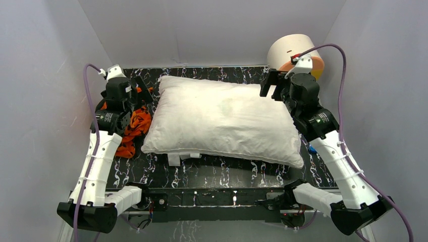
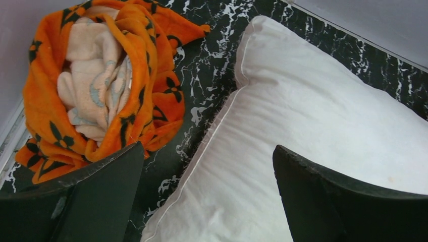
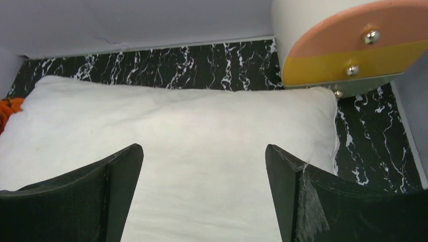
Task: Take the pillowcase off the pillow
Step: Reset both arms
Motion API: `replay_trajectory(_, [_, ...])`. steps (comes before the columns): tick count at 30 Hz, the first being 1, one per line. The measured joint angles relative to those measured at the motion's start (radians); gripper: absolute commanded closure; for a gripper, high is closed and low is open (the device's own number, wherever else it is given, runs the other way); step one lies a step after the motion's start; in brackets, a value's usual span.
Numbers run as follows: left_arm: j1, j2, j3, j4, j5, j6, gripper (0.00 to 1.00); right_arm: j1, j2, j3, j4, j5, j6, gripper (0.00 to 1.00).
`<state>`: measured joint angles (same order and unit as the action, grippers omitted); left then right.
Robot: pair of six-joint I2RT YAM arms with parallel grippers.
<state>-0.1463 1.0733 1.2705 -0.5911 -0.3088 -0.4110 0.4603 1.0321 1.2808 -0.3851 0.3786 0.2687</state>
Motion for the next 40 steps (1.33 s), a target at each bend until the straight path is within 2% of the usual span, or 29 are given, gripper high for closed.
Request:
replay_trajectory(5, [0.000, 0.033, 0.031, -0.022, -0.054, -0.005, 0.02, 0.000, -0.010, 0.004, -0.113, -0.050, 0.036, 0.02])
replay_trajectory(11, [0.000, 0.041, 0.047, -0.032, -0.053, -0.049, 0.02, 0.000, -0.061, 0.019, -0.136, -0.022, 0.052, 0.01])
replay_trajectory(16, [0.000, -0.031, 0.021, -0.029, -0.081, -0.073, 0.02, -0.001, -0.060, 0.049, -0.130, -0.014, 0.061, 0.01])
replay_trajectory(29, [0.000, -0.049, 0.019, -0.009, -0.095, -0.063, 0.02, -0.001, 0.013, 0.088, -0.148, -0.062, 0.057, 0.01])
replay_trajectory(35, [0.000, -0.042, 0.019, -0.033, -0.086, -0.048, 0.02, -0.001, 0.069, 0.106, -0.146, 0.034, -0.011, 0.01])
replay_trajectory(40, [0.000, -0.019, 0.036, -0.077, -0.098, -0.022, 0.02, -0.001, 0.201, 0.223, -0.152, 0.119, -0.082, 0.02])
